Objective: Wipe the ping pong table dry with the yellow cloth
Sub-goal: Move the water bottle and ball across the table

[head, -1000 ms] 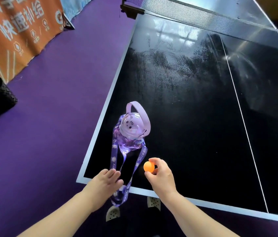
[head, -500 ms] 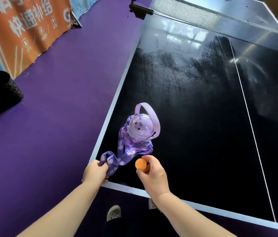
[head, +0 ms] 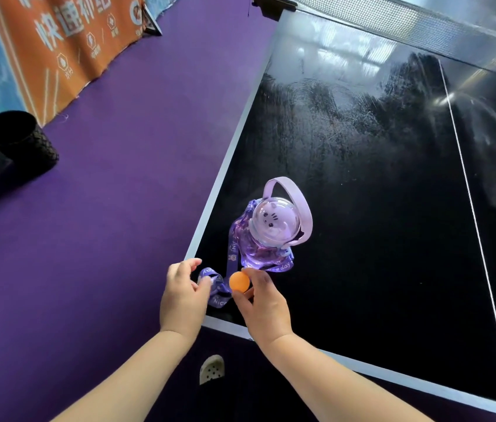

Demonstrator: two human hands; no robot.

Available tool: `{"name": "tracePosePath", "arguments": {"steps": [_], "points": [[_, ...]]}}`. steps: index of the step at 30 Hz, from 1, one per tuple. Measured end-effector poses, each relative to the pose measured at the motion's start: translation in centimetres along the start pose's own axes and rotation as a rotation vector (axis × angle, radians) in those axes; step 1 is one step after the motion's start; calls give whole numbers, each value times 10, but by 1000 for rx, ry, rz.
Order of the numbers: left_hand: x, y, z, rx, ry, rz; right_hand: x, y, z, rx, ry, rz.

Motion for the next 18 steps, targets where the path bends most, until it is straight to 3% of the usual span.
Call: {"name": "tracePosePath", "arguments": {"steps": [5,12,15,18], "points": [[-6,7,13,-62,45,219,-4,4,2,14,-51,-59],[-5,0,40,-59,-68,275,-11,26,2,-234,-223,-323],[-6,-1,42,-79,-49,271,-14,34,10,-64,-376,-478],[-8,-2,42,-103,-39,267,-17,42,26,16,-396,-517]]}}
Point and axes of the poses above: each hand's wrist, its own z-axis towards the middle knuckle, its own y-axis out of the palm, x = y × z, the point moved 3 cm from there along z, towards the middle knuckle, and after that the axes turned 11 degrees about -y, right-handed, at the moved point
